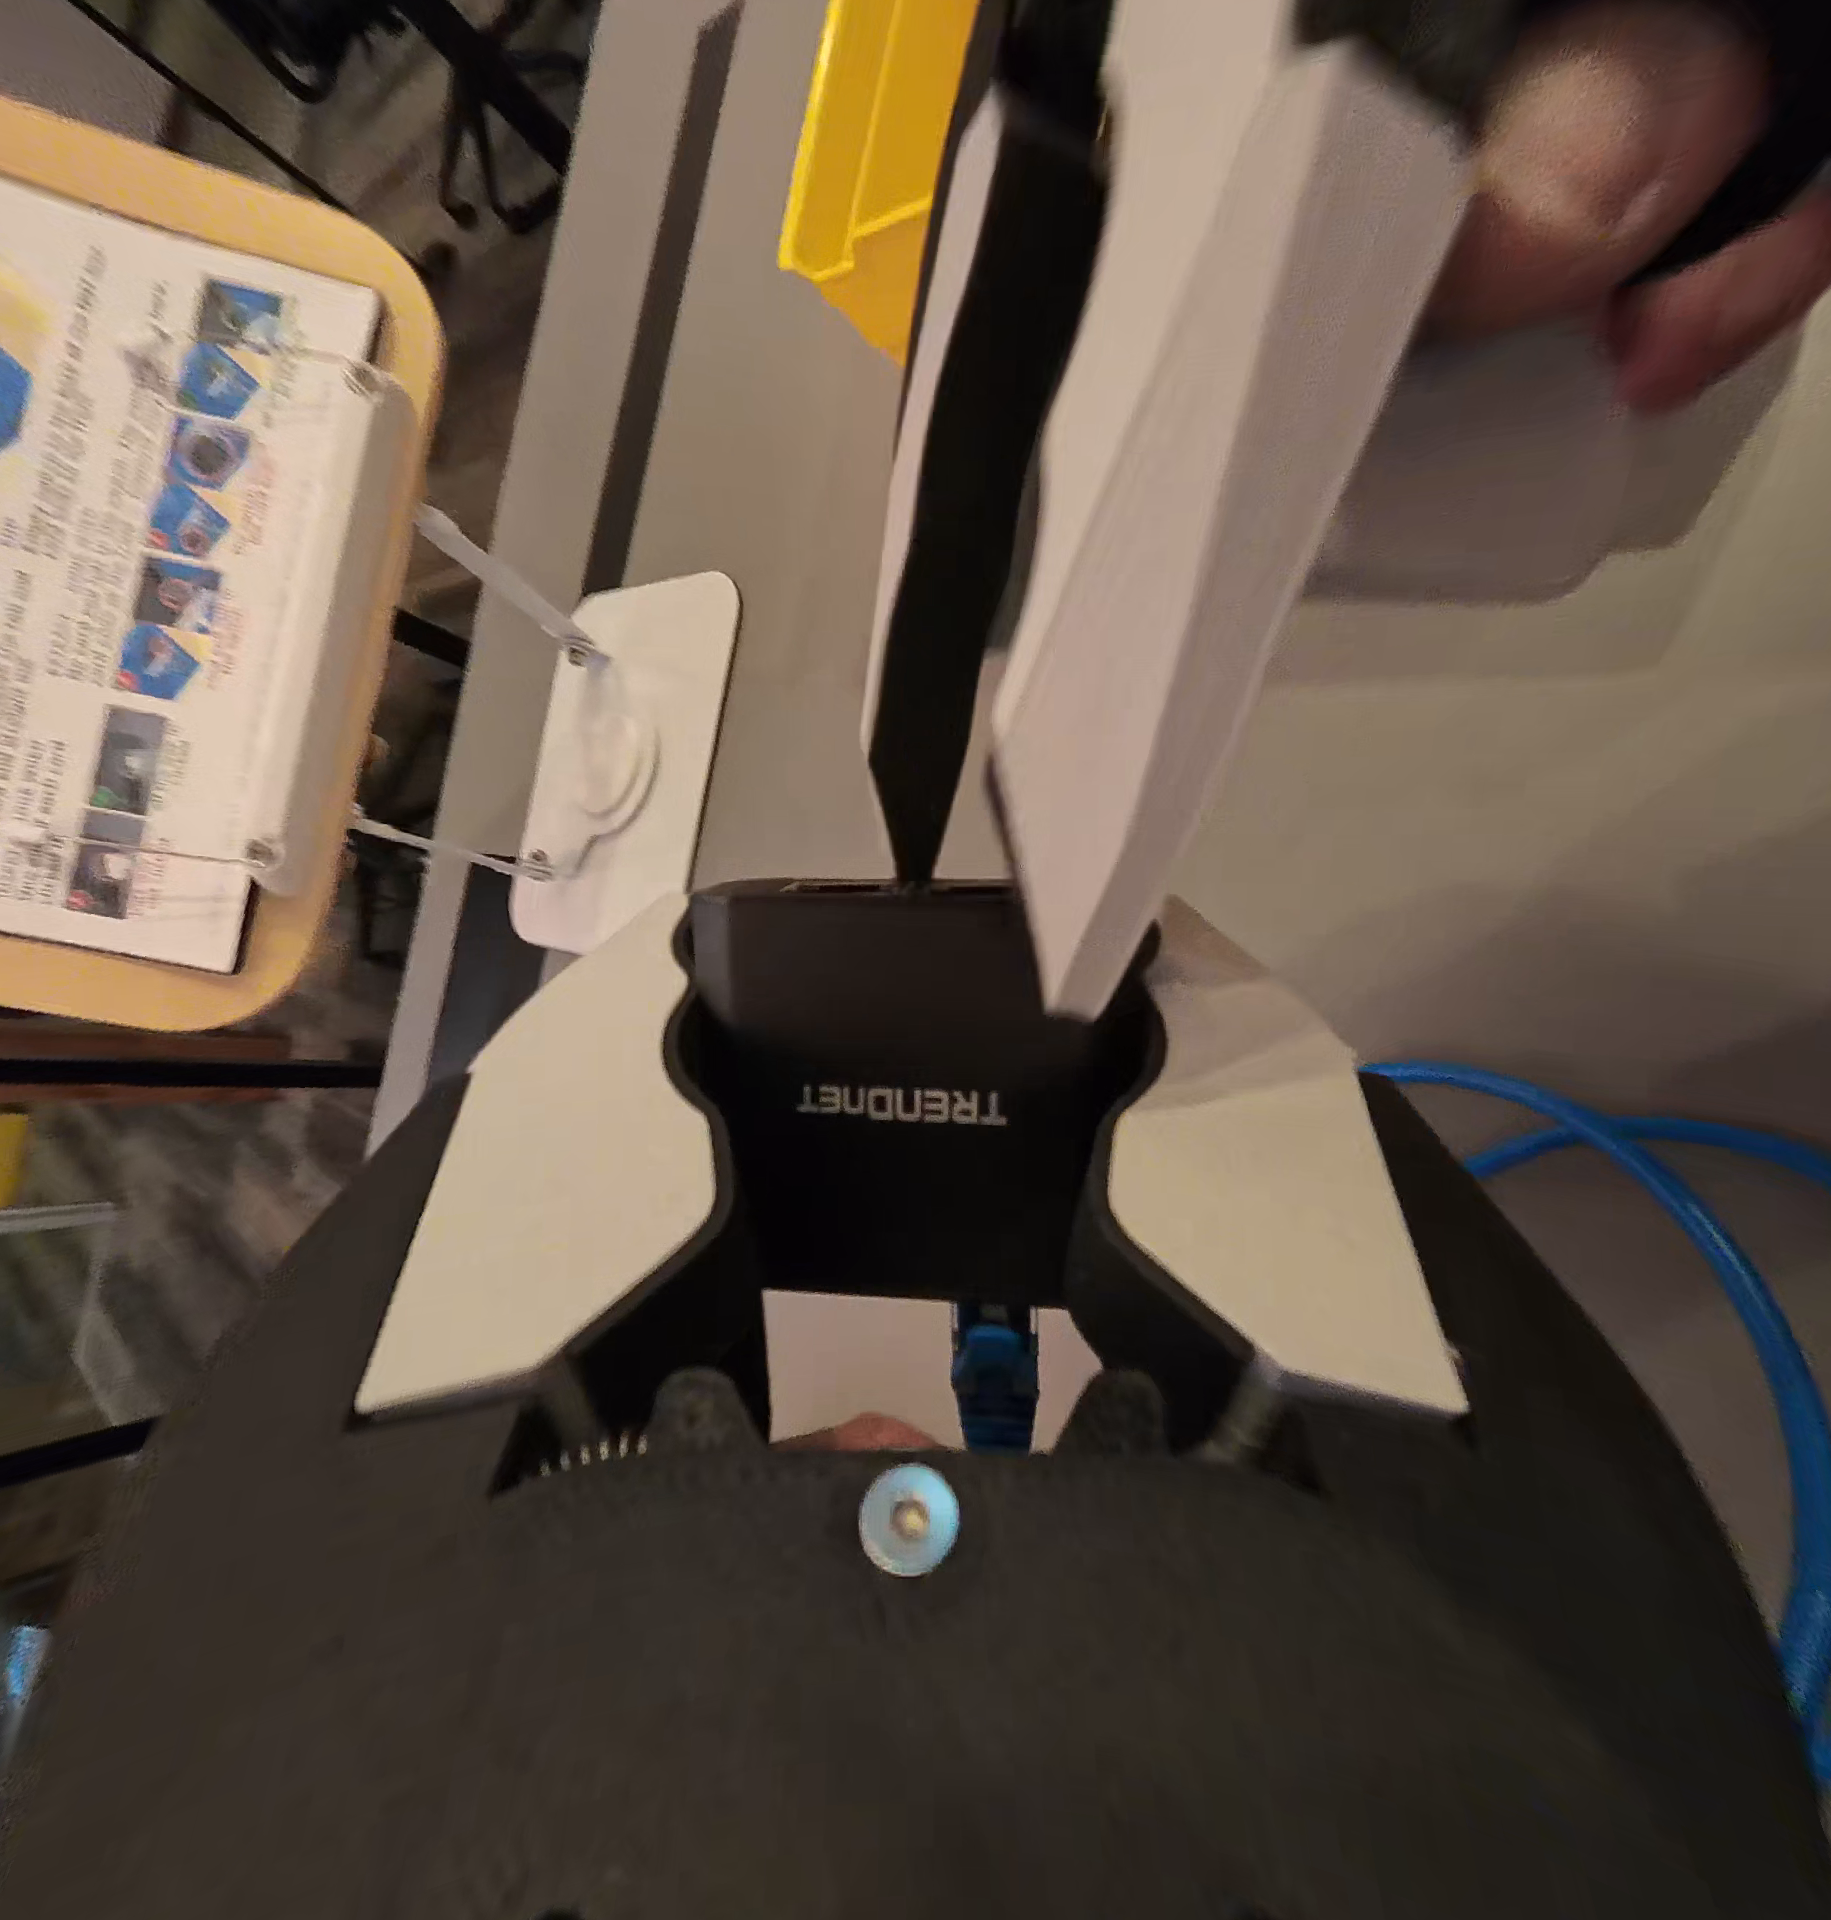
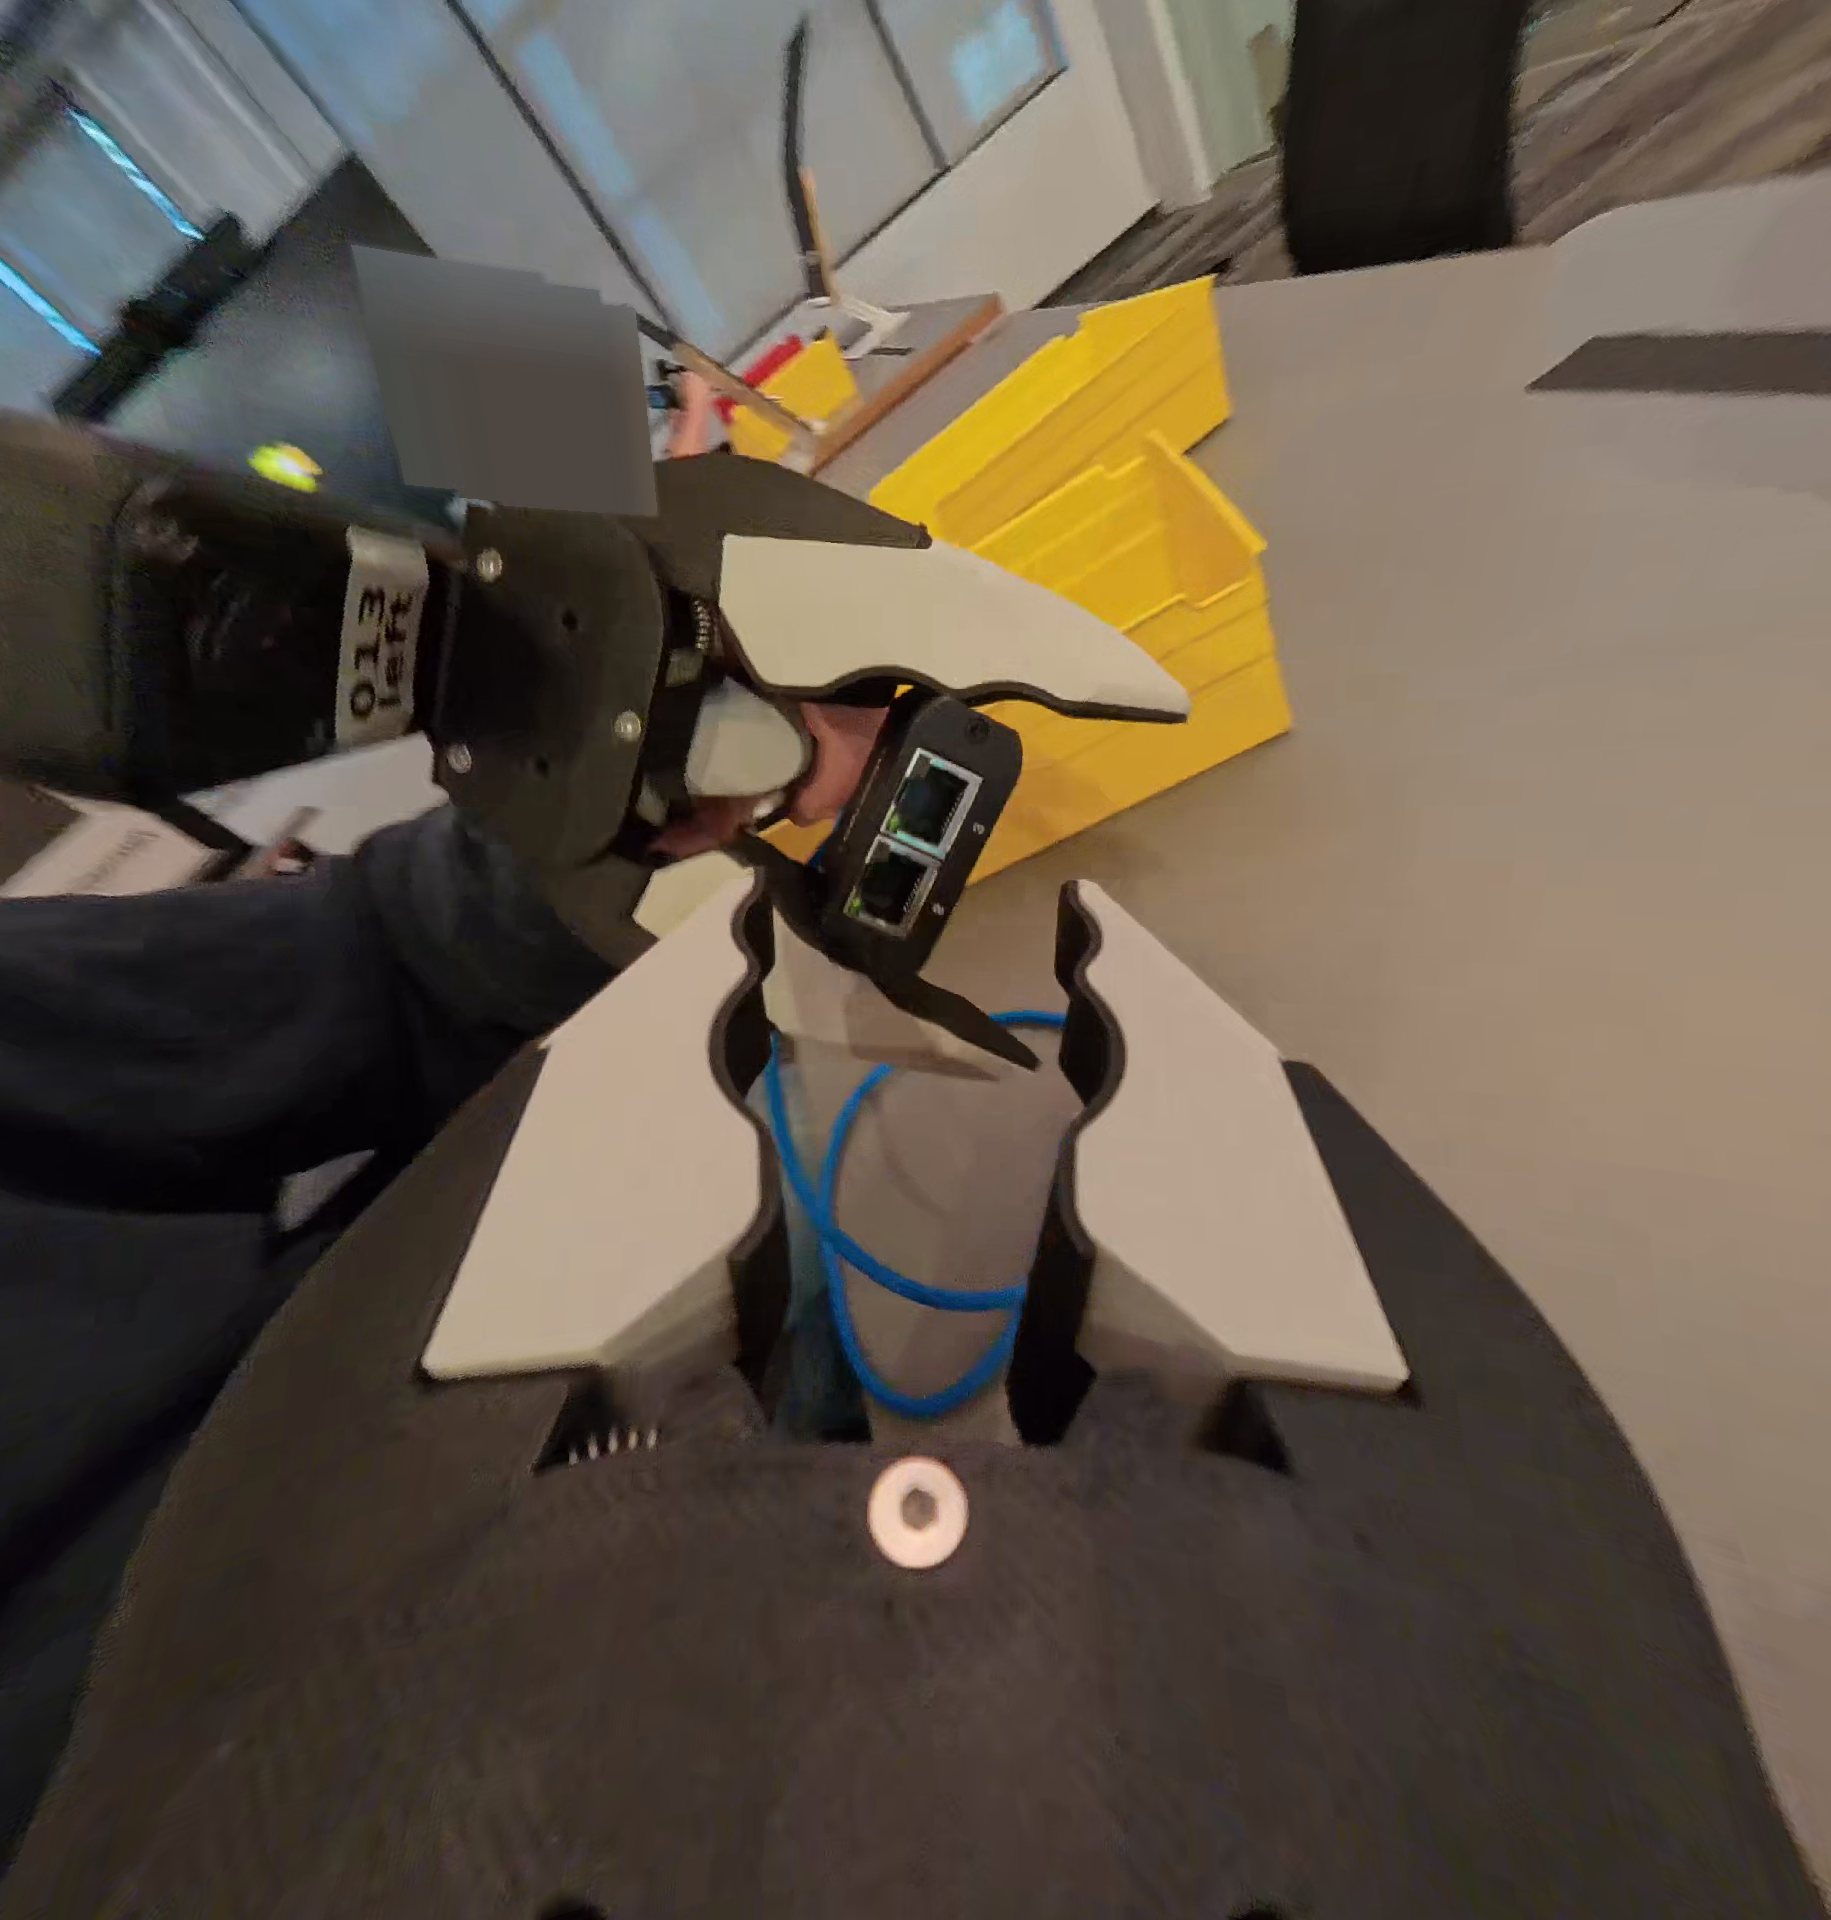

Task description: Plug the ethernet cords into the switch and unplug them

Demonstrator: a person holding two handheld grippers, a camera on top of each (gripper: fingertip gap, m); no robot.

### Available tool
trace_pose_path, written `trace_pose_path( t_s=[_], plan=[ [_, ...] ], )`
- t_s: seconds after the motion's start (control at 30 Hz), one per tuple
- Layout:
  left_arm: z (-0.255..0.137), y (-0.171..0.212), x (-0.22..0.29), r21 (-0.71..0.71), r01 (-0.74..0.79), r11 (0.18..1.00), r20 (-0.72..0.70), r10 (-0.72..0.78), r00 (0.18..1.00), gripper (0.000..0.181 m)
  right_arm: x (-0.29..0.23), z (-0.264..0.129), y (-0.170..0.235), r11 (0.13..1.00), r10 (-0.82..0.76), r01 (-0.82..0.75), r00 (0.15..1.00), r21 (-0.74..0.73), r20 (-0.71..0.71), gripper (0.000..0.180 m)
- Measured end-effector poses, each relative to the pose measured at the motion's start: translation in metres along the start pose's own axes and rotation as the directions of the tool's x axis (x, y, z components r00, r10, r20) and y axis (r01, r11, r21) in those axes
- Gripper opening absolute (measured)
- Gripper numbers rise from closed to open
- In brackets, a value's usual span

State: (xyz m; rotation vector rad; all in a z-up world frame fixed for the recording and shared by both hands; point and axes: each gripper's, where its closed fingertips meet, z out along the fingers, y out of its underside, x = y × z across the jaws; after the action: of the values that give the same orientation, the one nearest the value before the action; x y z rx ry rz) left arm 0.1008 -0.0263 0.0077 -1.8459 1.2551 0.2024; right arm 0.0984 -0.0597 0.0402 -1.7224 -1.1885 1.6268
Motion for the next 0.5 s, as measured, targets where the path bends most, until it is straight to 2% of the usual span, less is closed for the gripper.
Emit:
trace_pose_path(
  t_s=[0.03,0.17,0.27,0.33,0.43,0.5],
  plan=[
    [0.001,-0.003,0.002,0.019,-0.018,1.0,0.013,0.018,1.0,0.075,-0.001,0.004,0.0,1.0,0.029,-0.03,0.999,0.003,0.04,0.052],
    [0.006,0.0,0.005,-0.005,-0.08,0.997,0.065,0.08,0.995,0.075,-0.002,0.014,0.007,0.997,0.077,-0.073,0.989,-0.031,0.13,0.026],
    [0.008,0.006,0.009,-0.019,-0.11,0.994,0.042,0.111,0.993,0.074,0.001,0.017,0.015,0.995,0.012,0.0,0.993,-0.101,0.114,0.027],
    [0.005,0.012,0.017,-0.04,-0.09,0.995,-0.054,0.088,0.995,0.073,0.006,0.018,0.02,0.981,-0.087,0.098,0.994,-0.169,0.071,0.023],
    [-0.009,0.017,0.018,-0.027,-0.026,0.999,-0.171,0.021,0.985,0.069,0.013,0.011,0.025,0.911,-0.275,0.271,0.961,-0.31,0.032,0.022],
    [-0.018,0.015,0.021,-0.012,0.053,0.999,-0.285,-0.054,0.957,0.068,0.003,0.008,0.026,0.859,-0.34,0.358,0.933,-0.366,0.114,0.023]
  ],
)
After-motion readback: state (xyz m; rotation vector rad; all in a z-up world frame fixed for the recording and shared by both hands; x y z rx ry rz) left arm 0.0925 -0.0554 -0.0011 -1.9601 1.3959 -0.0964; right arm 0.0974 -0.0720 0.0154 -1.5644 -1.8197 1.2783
